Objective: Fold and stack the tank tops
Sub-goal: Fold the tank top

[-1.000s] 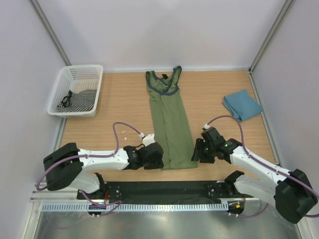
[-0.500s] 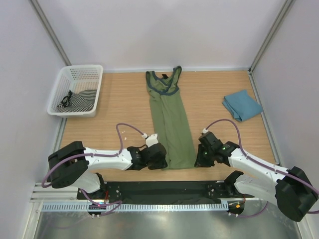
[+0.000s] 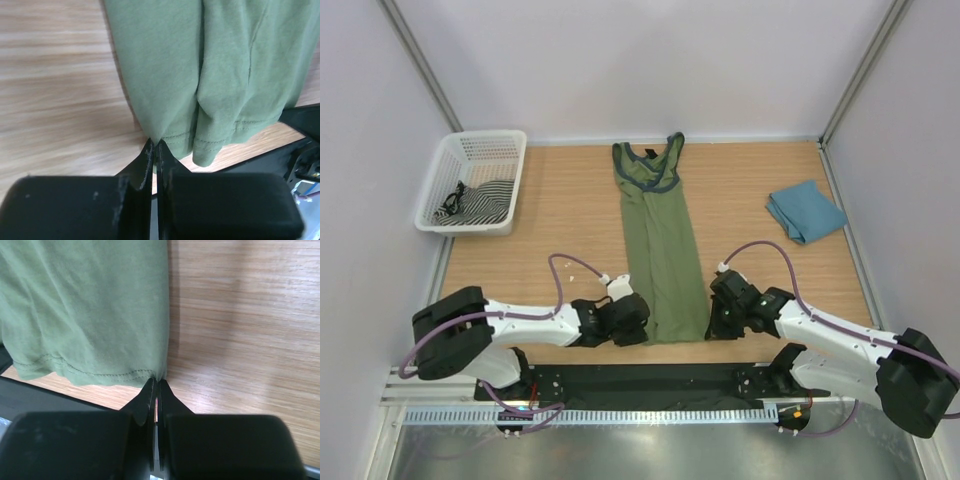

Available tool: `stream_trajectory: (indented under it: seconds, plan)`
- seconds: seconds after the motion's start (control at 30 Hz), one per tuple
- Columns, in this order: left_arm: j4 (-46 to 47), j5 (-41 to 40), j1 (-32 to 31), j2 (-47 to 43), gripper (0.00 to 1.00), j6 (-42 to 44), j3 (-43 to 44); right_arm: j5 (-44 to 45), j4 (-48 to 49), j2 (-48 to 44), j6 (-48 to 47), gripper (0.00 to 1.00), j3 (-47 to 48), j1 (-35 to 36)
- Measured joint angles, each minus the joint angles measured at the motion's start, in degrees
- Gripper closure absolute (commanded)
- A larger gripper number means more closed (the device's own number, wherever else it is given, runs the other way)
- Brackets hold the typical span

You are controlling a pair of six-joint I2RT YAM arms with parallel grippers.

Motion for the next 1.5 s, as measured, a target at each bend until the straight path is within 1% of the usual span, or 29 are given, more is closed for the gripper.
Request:
stream_trajectory:
  seconds: [0.2,0.4,0.5,0.67,0.77,0.9,1.03,1.17,1.3,1.5]
  plan:
    - [-6.0,-0.3,-0.2,-7.3,1.00,-0.4,-3.0,1.8,-3.8,-1.2,0.5,0.99,2.8,2.4]
    - [-13.0,-1.8,0.2,-13.5,1.00,0.3,-1.2,6.0,-8.4,-1.0,-0.5,0.99,12.7,4.0]
    - [-15.0,-1.8,2.8,-16.0,1.00,2.0,0.4,8.3,-9.7,1.6,-2.3,0.99,18.3,4.0]
    - [-17.6,-1.6,10.4,-16.5,1.00,6.4,4.6,12.3,-10.8,8.7,-5.7,0.99,26.0,3.9]
    - [-18.6,-1.0,14.8,-15.1,1.00,9.8,8.7,14.7,-11.4,13.4,-8.0,0.99,31.2,3.6]
    - [-18.7,0.2,21.1,-10.5,1.00,15.0,15.1,17.2,-11.7,19.5,-11.4,0.99,38.4,1.7]
    - [-18.8,0.7,26.3,-4.5,1.00,19.4,21.9,18.0,-11.3,25.3,-14.7,0.99,44.1,-2.9]
    - [-18.6,1.5,30.6,0.6,1.00,22.4,25.9,17.5,-9.8,30.6,-17.3,0.99,48.4,-8.2]
    - [-18.4,1.8,33.1,6.5,1.00,24.5,30.0,15.8,-8.7,36.1,-19.1,0.99,52.7,-11.9]
    - [-17.6,4.0,35.2,13.4,1.00,26.8,34.6,14.8,-8.4,42.3,-21.0,0.99,57.9,-13.0]
